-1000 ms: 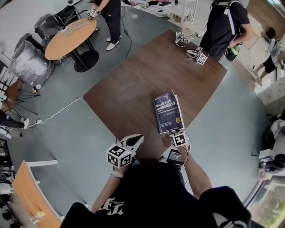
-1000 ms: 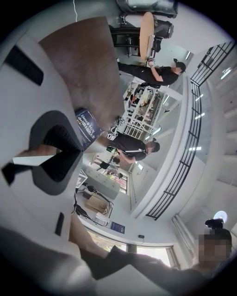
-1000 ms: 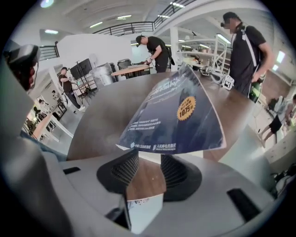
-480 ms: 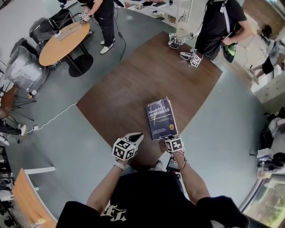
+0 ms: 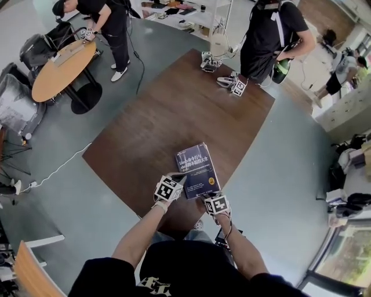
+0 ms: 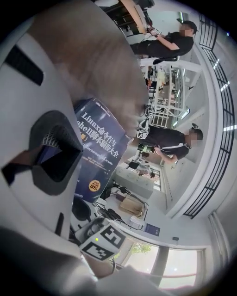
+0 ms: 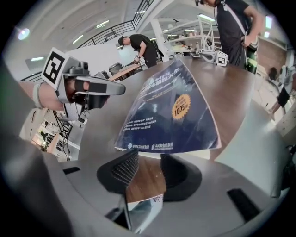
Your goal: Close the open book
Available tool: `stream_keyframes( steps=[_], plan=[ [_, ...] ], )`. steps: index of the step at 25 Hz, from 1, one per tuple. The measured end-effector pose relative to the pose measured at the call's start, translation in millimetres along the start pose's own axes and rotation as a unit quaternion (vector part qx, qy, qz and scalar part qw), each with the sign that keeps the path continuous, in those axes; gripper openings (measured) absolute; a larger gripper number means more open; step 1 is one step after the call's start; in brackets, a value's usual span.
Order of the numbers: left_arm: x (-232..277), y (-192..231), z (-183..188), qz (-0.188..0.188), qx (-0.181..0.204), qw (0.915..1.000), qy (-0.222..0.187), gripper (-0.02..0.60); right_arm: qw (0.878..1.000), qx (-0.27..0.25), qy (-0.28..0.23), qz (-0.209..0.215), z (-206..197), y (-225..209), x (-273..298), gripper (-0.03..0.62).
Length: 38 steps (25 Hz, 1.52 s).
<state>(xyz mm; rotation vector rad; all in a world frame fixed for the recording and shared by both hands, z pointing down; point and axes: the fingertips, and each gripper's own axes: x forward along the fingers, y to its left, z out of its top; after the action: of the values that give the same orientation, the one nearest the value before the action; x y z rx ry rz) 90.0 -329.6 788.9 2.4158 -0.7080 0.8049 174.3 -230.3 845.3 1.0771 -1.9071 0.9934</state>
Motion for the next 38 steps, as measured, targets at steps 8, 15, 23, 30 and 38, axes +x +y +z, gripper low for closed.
stream_keyframes(
  steps=[8,15,23,30,38],
  plan=[
    [41.2,17.1,-10.0,-0.026,0.012,0.9984,0.048,0.003,1.0,0.005,0.005,-0.019,1.4,-1.4,0.9,0.138],
    [53.9,19.2,-21.7,-0.053,0.016,0.995,0.083,0.003,0.999,0.039,-0.005,-0.036,-5.7,0.1,-6.9,0.138],
    [60.3,19.1,-21.1,-0.061,0.034,0.9858,0.153,0.003,0.994,0.07,-0.058,-0.057,14.8,-6.1,-55.8,0.138],
    [61.1,18.8,-26.2,-0.069,-0.014,0.9812,0.18,0.003,0.99,0.017,-0.087,-0.105,61.2,-23.0,-50.5,-0.011],
    [64.0,23.4,-18.5,-0.063,-0.048,0.9787,0.189,0.003,0.989,-0.056,-0.014,-0.137,97.0,-54.2,3.9,-0.011]
  ],
)
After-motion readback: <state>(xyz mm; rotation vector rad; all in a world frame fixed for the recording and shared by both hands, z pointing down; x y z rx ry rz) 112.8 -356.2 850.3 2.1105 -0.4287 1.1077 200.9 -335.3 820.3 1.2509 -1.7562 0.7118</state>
